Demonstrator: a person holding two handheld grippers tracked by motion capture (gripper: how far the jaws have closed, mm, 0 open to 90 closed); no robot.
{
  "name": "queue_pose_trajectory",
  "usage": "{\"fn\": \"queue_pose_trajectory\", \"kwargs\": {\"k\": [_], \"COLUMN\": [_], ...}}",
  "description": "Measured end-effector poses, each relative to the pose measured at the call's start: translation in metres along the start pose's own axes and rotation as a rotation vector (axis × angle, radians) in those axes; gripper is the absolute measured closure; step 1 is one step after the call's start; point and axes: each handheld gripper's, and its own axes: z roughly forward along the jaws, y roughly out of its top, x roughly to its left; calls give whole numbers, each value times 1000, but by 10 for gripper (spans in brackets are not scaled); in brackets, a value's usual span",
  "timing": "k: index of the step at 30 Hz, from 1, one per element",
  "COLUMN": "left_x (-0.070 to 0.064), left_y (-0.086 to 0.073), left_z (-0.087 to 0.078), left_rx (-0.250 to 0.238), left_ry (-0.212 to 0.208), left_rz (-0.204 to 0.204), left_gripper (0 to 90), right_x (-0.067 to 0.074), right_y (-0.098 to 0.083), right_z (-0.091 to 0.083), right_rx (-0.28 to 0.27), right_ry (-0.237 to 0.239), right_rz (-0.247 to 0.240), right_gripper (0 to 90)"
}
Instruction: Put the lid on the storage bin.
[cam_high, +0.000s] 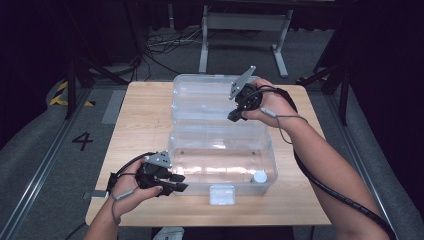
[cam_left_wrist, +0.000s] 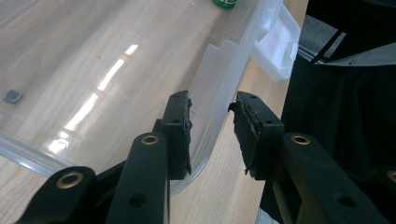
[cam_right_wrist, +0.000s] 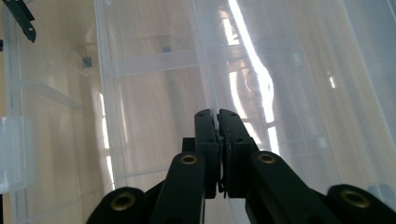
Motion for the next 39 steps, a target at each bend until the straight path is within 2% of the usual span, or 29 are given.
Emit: {"fn": "queue_pose_trajectory", "kwargs": {"k": [6, 13, 18, 20, 39], "left_x": [0, 0, 1, 1, 0], "left_y": [0, 1, 2, 2, 2], "left_z": [0, 0, 0, 0, 0], "left_rx": [4, 11, 16, 16, 20], "left_ry": [0, 4, 2, 2, 7], "left_rz": [1, 0, 1, 0, 4], "left_gripper": [668, 678, 679, 679, 679], "right_x": [7, 15, 21, 23, 39], "right_y": [-2, -1, -2, -2, -3], "right_z": [-4, -7, -9, -10, -14], "right_rx": [-4, -2, 3, 7, 20], "right_ry": [-2, 0, 2, 2, 7], "right_rz": [-8, -39, -41, -59, -88], "right_gripper": [876, 881, 883, 885, 892]}}
